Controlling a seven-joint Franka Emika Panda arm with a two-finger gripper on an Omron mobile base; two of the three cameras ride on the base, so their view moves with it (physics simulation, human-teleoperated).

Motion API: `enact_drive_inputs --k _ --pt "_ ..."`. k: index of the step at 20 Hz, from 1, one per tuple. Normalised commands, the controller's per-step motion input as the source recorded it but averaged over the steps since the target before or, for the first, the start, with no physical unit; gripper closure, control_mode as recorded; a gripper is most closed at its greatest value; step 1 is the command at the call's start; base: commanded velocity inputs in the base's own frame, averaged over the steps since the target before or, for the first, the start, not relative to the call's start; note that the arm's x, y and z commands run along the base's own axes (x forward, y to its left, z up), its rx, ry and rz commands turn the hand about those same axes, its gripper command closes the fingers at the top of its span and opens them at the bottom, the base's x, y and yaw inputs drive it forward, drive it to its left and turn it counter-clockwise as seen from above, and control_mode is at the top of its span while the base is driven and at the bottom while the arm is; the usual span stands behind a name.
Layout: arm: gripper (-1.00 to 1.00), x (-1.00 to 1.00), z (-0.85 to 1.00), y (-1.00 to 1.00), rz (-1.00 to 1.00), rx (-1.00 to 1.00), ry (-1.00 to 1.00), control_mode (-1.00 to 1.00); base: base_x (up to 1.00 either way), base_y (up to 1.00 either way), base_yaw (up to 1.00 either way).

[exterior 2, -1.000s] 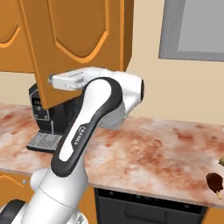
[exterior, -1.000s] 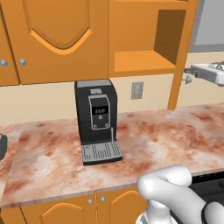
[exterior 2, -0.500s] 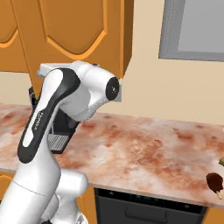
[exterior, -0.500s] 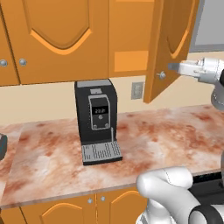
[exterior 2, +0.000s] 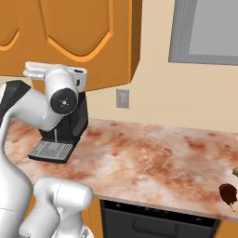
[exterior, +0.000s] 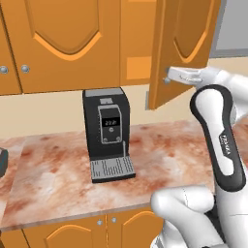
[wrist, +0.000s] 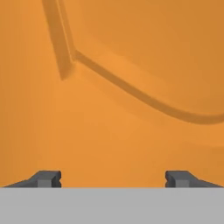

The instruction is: Open the cabinet. Pick the sponge and place it next to the sink. Then close the cabinet.

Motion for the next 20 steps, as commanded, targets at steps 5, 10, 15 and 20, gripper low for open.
enact_drive_inputs --k 5,10,15,20 --pt "-1.00 0.61 0.00 0.11 -0.36 0.00 0.01 -1.00 0.00 0.00 0.00" --pt "-1.00 0.71 0.00 0.04 -0.19 0.00 0.00 -1.00 0.00 0.00 0.00" --pt "-1.00 0.53 0.00 0.01 -0.16 0.00 0.05 -1.00 0.00 0.00 0.00" --pt "-1.00 0.47 0.00 0.00 -0.12 0.00 0.04 -1.00 0.00 0.00 0.00"
